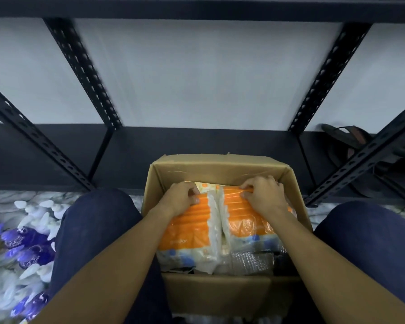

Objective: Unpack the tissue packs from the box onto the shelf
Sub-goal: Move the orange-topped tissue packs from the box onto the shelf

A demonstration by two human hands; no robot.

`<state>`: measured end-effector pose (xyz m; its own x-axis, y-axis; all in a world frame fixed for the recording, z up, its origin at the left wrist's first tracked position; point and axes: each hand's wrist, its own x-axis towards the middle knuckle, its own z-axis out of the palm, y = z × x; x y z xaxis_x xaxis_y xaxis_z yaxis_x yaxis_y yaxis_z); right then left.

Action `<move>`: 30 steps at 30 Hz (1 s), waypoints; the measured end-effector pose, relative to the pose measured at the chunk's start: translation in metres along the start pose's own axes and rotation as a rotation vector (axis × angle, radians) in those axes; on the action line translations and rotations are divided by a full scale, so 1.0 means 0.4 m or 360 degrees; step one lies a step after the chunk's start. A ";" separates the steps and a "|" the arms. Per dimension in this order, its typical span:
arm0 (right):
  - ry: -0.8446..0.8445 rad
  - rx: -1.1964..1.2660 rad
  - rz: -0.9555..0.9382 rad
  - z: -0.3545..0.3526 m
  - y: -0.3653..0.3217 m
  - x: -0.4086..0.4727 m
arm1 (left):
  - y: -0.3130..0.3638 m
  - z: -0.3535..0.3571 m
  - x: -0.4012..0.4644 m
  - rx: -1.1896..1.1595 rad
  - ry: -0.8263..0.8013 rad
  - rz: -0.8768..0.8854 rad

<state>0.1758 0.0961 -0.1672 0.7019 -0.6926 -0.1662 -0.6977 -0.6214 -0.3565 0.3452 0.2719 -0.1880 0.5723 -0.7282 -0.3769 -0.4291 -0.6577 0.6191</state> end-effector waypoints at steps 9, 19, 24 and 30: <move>0.0174 0.0187 -0.0071 -0.030 0.006 -0.029 | 0.015 -0.014 -0.044 0.0038 0.0242 0.0128; 0.0399 0.0388 -0.0190 -0.079 0.008 -0.066 | 0.043 -0.043 -0.104 -0.0046 0.0604 0.0275; 0.0565 0.0412 -0.0211 -0.123 0.015 -0.094 | 0.062 -0.074 -0.135 -0.0063 0.0754 0.0385; 0.0832 0.0497 -0.0396 -0.219 -0.021 -0.135 | 0.119 -0.154 -0.191 -0.0127 0.0938 0.0492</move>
<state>0.1314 0.1066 -0.0747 0.6195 -0.6777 0.3962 -0.3941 -0.7050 -0.5896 0.3240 0.3081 -0.0875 0.7268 -0.6393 0.2513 -0.5948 -0.4028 0.6956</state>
